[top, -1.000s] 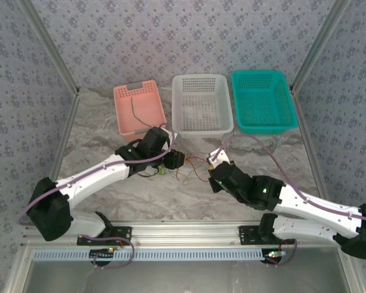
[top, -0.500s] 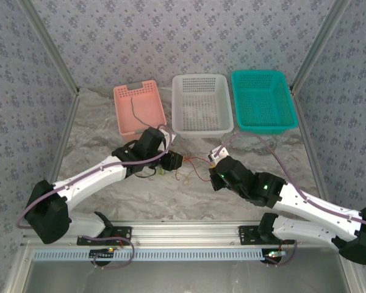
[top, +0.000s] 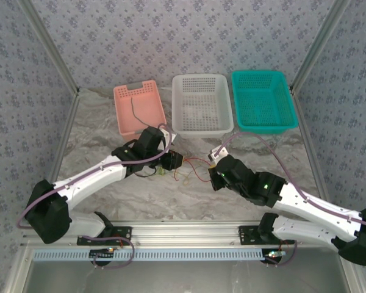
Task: Untangle the cables
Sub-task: Straighten the cable.
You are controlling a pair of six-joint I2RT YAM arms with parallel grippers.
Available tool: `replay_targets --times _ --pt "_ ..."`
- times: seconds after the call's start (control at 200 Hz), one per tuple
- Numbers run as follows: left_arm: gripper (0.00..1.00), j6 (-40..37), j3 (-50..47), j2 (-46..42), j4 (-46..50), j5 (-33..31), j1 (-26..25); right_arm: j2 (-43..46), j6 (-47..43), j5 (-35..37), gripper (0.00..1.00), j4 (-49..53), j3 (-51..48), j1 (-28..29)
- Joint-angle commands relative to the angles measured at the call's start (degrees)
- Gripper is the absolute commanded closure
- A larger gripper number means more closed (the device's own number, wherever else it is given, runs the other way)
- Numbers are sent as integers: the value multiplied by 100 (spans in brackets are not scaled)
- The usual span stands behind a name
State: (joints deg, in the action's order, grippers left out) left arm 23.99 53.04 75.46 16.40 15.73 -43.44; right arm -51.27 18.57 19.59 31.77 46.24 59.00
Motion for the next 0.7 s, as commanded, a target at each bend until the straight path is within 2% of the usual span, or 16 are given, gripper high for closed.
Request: replay_targets --times 0.0,0.125,0.3,0.56,0.7 --pt "74 -89 -80 -13 -146 151 20 67 35 -53 100 -77 16 -46" --pt "78 -105 -113 -32 -164 244 24 77 57 -46 100 -66 14 -76" --pt "100 -38 -164 -124 -224 219 28 92 93 -47 100 -60 3 -136" --pt "100 151 -82 -709 -7 -114 -12 57 364 -89 100 -31 -31 -393" --pt "100 343 122 -966 259 -256 -447 -175 846 -107 100 -120 49 -769"
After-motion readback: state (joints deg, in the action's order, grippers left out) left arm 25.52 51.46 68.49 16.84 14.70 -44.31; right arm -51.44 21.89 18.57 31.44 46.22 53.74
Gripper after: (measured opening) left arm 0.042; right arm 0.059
